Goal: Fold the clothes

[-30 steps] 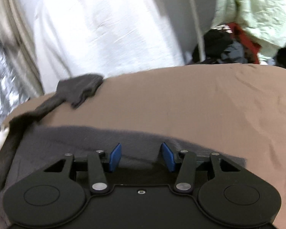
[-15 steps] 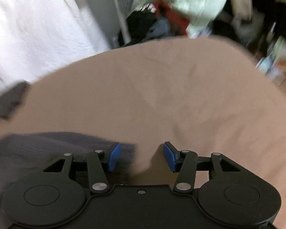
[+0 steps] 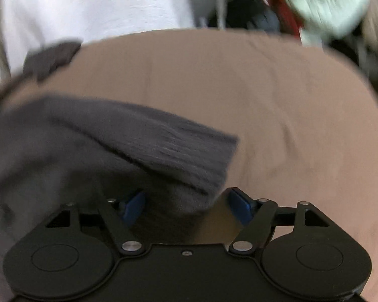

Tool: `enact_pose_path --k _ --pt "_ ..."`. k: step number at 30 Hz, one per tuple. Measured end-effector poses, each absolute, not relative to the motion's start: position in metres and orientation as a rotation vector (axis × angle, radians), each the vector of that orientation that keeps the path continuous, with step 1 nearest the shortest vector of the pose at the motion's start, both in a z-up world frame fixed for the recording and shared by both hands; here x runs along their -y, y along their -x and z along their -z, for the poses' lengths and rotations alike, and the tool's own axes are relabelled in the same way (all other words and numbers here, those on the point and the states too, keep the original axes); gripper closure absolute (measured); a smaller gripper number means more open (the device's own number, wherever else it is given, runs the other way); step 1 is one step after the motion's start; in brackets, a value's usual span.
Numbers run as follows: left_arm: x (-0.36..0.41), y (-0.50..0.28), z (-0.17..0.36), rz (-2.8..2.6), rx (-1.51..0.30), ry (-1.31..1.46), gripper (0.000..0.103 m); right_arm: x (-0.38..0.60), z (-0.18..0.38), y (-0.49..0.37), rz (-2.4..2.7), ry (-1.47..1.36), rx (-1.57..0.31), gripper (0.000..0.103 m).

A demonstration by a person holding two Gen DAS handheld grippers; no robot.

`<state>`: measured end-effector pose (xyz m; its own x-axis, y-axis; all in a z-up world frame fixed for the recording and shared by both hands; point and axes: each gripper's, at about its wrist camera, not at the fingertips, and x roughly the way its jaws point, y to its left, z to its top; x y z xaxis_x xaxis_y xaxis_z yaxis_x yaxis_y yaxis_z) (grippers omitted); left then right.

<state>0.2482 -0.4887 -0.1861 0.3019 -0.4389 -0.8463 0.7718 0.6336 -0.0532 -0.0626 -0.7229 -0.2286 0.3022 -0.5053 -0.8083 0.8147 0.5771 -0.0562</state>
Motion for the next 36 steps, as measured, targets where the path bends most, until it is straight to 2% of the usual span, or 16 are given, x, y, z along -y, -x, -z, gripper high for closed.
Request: enact_pose_path --k 1,2,3,5,8,10,12,14,16,17,18,24,28,33,36 --pt "0.488 -0.256 0.188 0.805 -0.968 -0.388 0.051 0.720 0.229 0.055 0.901 -0.333 -0.889 0.026" --pt "0.489 -0.263 0.185 0.803 -0.948 -0.399 0.083 0.721 0.228 0.050 0.904 -0.287 -0.866 0.038" --pt "0.490 -0.266 0.177 0.763 -0.890 -0.432 0.089 0.724 0.226 0.047 0.912 -0.260 -0.830 0.057" --pt "0.487 -0.277 0.153 0.663 -0.740 -0.465 0.089 0.730 0.218 0.047 0.973 -0.220 -0.734 0.088" --pt "0.477 -0.297 0.112 0.487 -0.483 -0.464 0.090 0.736 0.206 0.051 1.054 -0.208 -0.625 0.088" --pt "0.470 -0.322 0.107 0.418 -0.490 -0.433 0.086 0.739 0.202 0.051 1.067 -0.217 -0.578 0.087" --pt "0.461 -0.341 0.115 0.364 -0.568 -0.405 0.064 0.741 0.208 0.044 1.071 -0.185 -0.625 0.081" --pt "0.449 -0.338 0.124 0.339 -0.612 -0.396 0.047 0.744 0.215 0.039 1.093 -0.160 -0.701 0.077" --pt "0.432 -0.324 0.130 0.330 -0.619 -0.395 0.040 0.749 0.218 0.040 1.146 -0.183 -0.753 0.057" --pt "0.419 -0.312 0.133 0.330 -0.620 -0.397 0.031 0.751 0.214 0.049 1.188 -0.214 -0.759 0.042" --pt "0.406 -0.300 0.135 0.339 -0.632 -0.396 0.026 0.752 0.209 0.060 1.231 -0.246 -0.761 0.041" --pt "0.323 -0.220 0.154 0.524 -0.641 -0.343 0.023 0.739 0.187 0.122 1.059 -0.704 -0.633 0.041" --pt "0.316 -0.210 0.160 0.549 -0.682 -0.402 0.023 0.708 0.181 0.132 0.812 -0.955 -0.573 0.041" --pt "0.317 -0.201 0.157 0.611 -0.739 -0.252 0.023 0.639 0.166 0.099 0.720 -0.823 -0.651 0.040" --pt "0.319 -0.199 0.170 0.636 -0.879 -0.130 0.023 0.594 0.169 0.088 0.659 -0.672 -0.718 0.036"
